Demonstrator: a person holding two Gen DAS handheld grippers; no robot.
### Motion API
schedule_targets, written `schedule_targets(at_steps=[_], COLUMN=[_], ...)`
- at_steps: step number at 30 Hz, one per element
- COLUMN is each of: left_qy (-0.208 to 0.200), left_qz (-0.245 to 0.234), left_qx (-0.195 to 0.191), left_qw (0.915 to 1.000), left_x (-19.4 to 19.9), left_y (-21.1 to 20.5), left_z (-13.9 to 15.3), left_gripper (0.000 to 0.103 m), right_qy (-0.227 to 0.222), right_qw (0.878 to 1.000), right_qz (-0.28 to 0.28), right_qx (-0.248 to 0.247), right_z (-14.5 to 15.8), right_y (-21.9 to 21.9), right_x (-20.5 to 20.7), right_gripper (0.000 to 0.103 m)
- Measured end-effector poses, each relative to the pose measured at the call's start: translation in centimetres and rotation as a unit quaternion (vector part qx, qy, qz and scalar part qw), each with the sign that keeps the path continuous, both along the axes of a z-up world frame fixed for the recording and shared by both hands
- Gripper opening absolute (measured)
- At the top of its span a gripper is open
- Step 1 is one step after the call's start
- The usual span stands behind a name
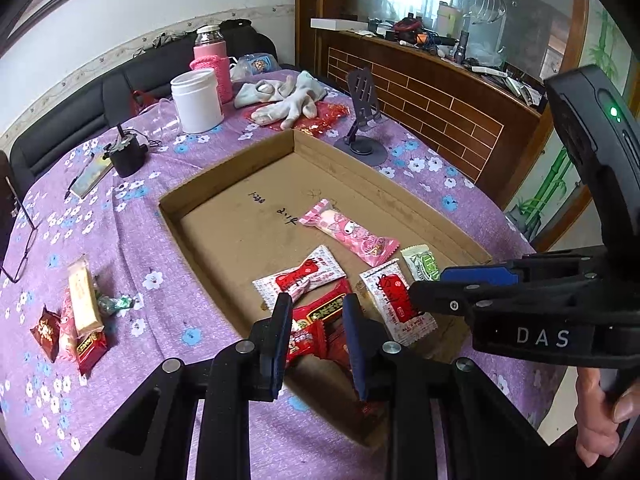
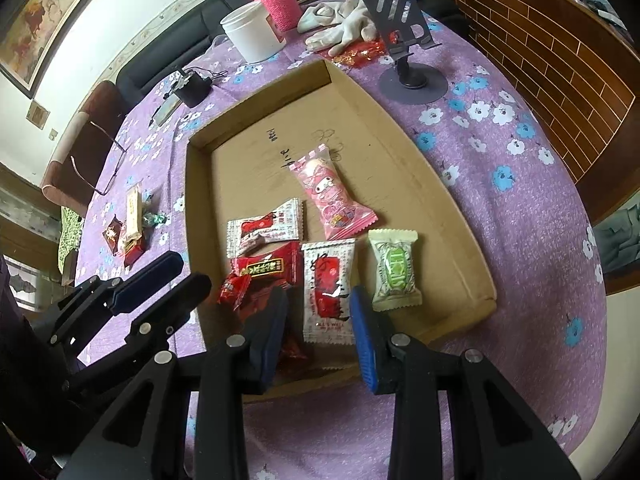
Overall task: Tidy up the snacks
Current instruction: 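Lower and release the white-red packet and red candy into the tray, then move the left gripper back to the pile and grasp a dark red bag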
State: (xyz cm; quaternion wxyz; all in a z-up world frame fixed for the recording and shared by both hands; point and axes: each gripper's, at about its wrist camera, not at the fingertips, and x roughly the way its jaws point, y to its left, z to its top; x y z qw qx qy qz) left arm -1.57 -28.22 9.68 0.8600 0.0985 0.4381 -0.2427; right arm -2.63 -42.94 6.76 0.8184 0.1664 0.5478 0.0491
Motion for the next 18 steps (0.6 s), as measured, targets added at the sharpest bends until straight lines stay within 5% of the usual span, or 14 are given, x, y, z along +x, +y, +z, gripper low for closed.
schedule_targets(at_steps=[6,9,18], left_qy=[-0.008,-0.011,-0.006], left_qz=[0.013,0.031,0.136], left_qx=[-0.008,-0.019,-0.053], left_qw=[0.9998,0.9993,0.9892], left_x=[-0.2,-0.2,1.2], left_y=[2.4,4.6,15.3], left_z=[0.7,1.1,1.5], left_gripper=[0.026,0.038,0.042], right_qy=[-0.005,-0.008,-0.016], right_qw=[1.000,0.999,0.995], right_qz=[0.017,0.032,0.089], right_qx=[-0.008,-0.014,-0.029], right_z=[0.5,0.8,1.4], right_y=[2.5,4.4,10.7], right_x=[0.0,0.2,0.5], right_gripper=[0.032,0.034,0.034])
